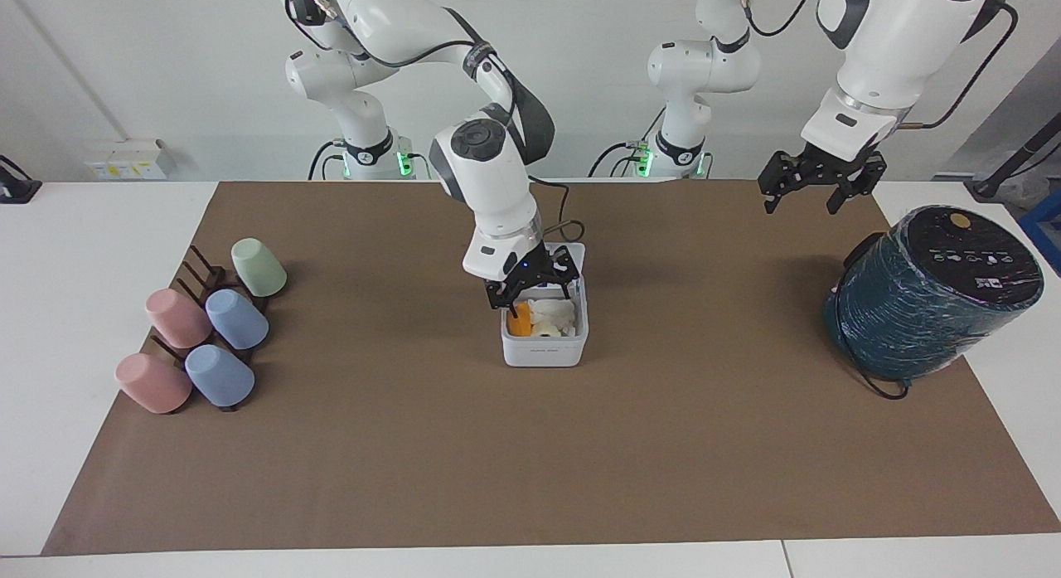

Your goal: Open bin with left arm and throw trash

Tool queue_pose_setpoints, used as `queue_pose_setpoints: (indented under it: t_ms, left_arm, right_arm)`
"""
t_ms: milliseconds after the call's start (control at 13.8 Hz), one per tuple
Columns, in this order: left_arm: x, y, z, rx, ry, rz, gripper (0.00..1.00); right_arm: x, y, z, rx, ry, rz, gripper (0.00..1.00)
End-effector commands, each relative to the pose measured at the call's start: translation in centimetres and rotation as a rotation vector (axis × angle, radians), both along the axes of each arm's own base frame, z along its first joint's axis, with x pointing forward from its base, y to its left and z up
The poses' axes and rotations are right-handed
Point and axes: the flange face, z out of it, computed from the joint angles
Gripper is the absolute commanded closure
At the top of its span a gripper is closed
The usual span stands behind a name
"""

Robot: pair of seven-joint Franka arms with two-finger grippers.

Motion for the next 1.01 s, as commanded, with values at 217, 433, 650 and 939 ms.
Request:
queue_pose_setpoints:
  t_ms: [217,433,650,939]
  left_arm:
    - [-1.0,-0.2,0.2,-0.022,0.004,-0.006,0.00]
    - [-1.0,-0.1,0.2,-0.021,0.011,-0.001,0.00]
    - [-0.9,0.2,0.3,-0.022,0.007,0.003,0.00]
    - [-0.9,0.5,0.2,-0.021,0.010,0.008,0.00]
  right_arm:
    - [4.5,-12.3,5.7,-0.104,-0.141,-0.105,0.00]
    - [5.6,-18.8,7.8,-0.223,-0.176,-0.152,0.00]
    - [4.6,-24.2,11.2,-0.251,-0.139,-0.228,0.00]
    - [2.6,-28.5,14.9,-0.273,-0.089,-0.293,0.00]
